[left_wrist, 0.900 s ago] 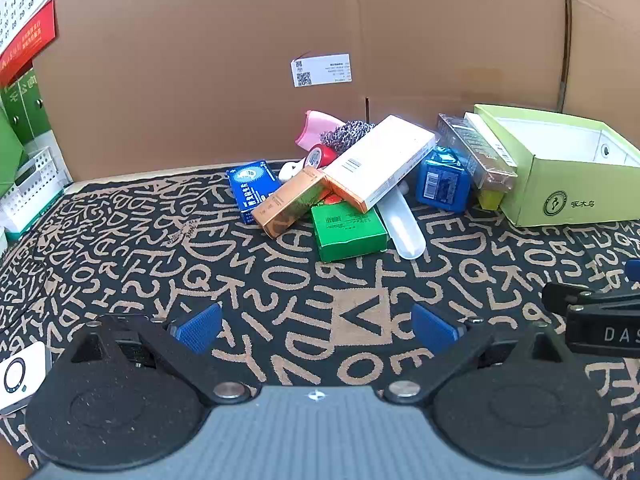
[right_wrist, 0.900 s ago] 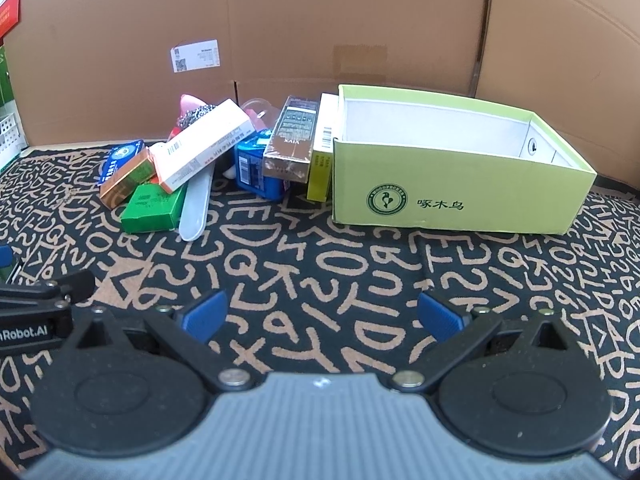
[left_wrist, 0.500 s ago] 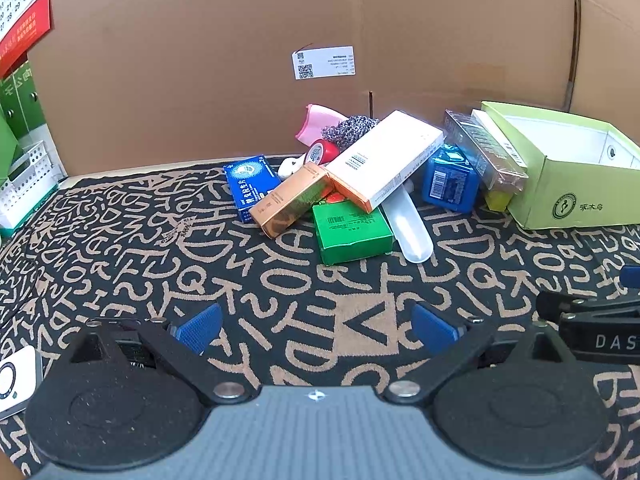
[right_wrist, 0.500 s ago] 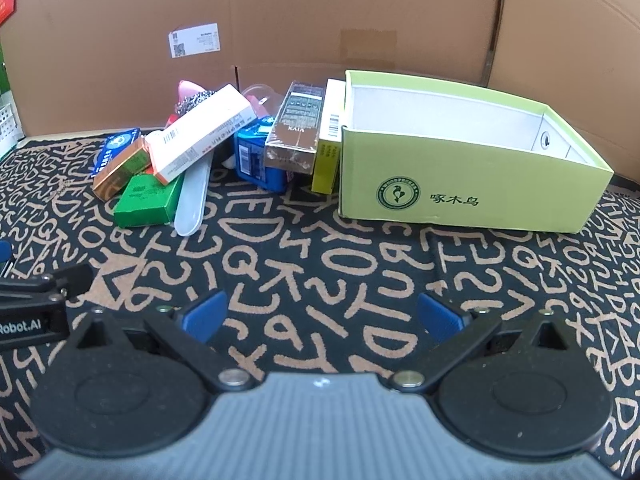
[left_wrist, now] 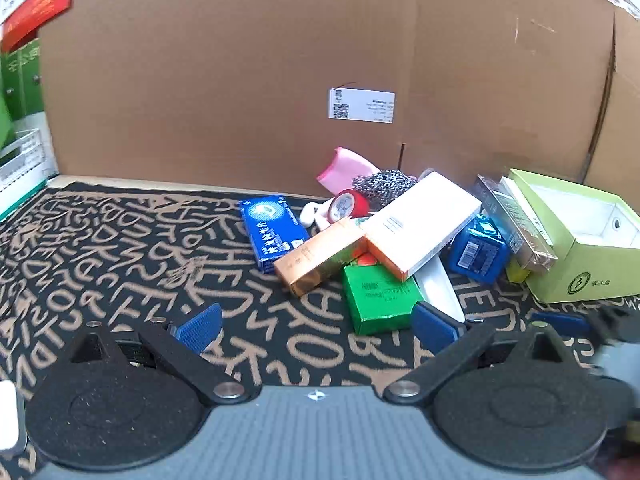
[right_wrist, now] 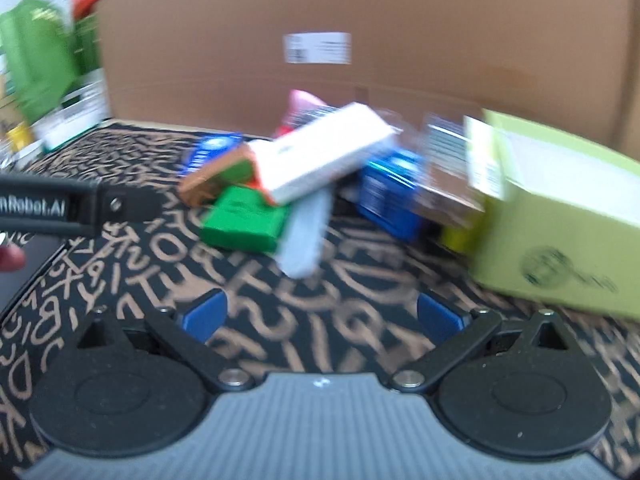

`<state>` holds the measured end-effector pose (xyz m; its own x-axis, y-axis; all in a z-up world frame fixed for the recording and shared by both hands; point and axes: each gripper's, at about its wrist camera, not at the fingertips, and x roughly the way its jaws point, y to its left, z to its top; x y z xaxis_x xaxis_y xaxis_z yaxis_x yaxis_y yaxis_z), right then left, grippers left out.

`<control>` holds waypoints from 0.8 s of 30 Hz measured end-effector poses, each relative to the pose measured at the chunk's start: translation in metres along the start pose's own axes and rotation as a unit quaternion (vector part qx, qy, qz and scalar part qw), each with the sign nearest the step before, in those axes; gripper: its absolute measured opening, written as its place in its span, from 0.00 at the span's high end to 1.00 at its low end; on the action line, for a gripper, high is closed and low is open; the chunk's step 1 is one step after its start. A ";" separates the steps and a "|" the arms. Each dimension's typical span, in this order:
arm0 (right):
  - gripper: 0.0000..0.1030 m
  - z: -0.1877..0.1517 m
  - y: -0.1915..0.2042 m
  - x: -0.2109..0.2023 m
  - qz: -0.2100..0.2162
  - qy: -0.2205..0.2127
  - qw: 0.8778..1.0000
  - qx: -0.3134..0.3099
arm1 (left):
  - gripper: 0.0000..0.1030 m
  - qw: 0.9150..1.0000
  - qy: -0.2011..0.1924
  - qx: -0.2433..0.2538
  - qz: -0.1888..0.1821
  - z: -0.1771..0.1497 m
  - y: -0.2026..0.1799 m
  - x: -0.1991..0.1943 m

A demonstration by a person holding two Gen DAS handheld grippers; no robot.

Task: Organize objects
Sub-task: 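Grasp the green box with left tool while right tool grasps translucent white stick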

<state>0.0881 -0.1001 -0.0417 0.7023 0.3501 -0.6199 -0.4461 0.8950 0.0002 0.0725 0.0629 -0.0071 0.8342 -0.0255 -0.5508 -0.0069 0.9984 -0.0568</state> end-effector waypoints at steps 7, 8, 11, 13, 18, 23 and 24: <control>0.48 0.009 -0.008 0.040 0.006 0.013 1.000 0.008 | 0.00 0.998 0.024 0.020 -0.048 0.007 -0.016 0.043; 0.63 0.007 -0.012 0.035 0.005 0.011 1.000 0.013 | 0.00 0.998 0.031 0.020 -0.052 0.008 -0.019 0.051; 0.81 -0.009 -0.025 0.013 0.000 0.012 1.000 0.015 | 0.03 0.997 0.049 0.021 -0.057 0.008 -0.029 0.075; 0.82 -0.022 -0.034 -0.005 -0.003 0.017 1.000 0.024 | 0.16 0.996 0.066 0.028 -0.057 0.006 -0.036 0.090; 0.82 -0.037 -0.044 -0.043 0.000 0.011 1.000 0.021 | 0.31 0.997 0.052 0.049 -0.041 -0.004 -0.043 0.093; 0.55 -0.012 -0.031 -0.029 0.001 -0.030 0.999 -0.027 | 0.31 0.994 0.066 0.051 -0.064 -0.020 -0.032 0.058; 0.55 -0.006 -0.026 -0.018 0.001 -0.030 0.999 -0.043 | 0.31 0.994 0.067 0.053 -0.064 -0.027 -0.027 0.049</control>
<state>0.0838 -0.1312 -0.0352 0.7321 0.3700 -0.5720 -0.4912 0.8685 -0.0669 0.0990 0.0329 -0.0547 0.7438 -0.1513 -0.6511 0.1576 0.9863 -0.0492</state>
